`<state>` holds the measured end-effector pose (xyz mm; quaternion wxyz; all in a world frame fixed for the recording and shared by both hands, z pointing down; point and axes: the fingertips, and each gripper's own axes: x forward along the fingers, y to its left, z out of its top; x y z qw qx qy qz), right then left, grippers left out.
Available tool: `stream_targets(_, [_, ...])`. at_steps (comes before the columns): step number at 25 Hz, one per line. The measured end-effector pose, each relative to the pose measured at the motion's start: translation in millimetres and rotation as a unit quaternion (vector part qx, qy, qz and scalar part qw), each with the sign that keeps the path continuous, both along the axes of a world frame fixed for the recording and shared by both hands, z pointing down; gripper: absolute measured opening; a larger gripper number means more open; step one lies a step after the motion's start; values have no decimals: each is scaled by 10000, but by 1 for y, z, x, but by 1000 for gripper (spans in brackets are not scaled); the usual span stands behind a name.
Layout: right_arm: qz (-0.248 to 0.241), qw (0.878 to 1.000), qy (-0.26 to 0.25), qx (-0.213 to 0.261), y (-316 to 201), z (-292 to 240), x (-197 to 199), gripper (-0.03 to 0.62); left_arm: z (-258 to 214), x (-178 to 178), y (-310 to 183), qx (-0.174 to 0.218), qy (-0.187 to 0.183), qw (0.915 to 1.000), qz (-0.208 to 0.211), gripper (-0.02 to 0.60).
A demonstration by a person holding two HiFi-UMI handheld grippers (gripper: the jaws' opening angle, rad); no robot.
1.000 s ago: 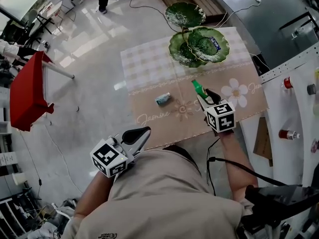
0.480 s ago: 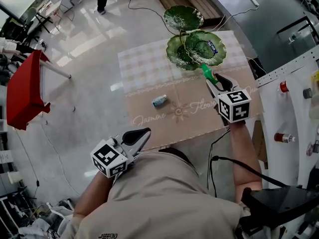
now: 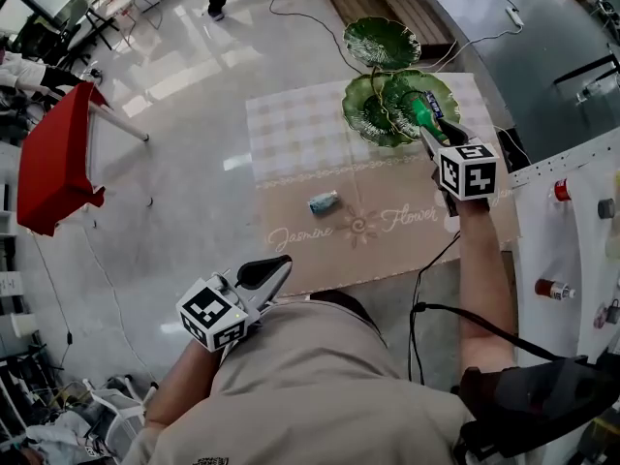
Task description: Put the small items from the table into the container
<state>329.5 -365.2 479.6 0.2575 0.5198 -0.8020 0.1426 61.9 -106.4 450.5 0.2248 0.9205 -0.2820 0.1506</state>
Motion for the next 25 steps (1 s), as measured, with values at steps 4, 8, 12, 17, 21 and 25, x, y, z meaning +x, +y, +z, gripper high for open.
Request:
stream_targets(4, [34,9992,343,-186,-28,17,4,170,2,-10,-3,-52,-13,9998,-179,8])
stream_targets(8, [91,9976,555,-408,-50,35,8,170,2,-19,-4,-40,-41,9995,-312,8])
stream_targets(12, [138,9951,784,-593,-63,49,13,170,4,-30,-6,-73,-79,9990,-437,8])
stream_targets(17, [214,9928,932,-717,-69,55,12,173,4,-36,-9,-87,-73,9988,-475,8])
stream_targets(21, [297,9905,1085,-786,-72,61,14,179,1,-41,-9,-45,-34,9988,-484,8])
stream_targets(25, [374,9907,1056,-768,-71,56,16,201,1,-52,-5,-46,-8,9985,-545,8])
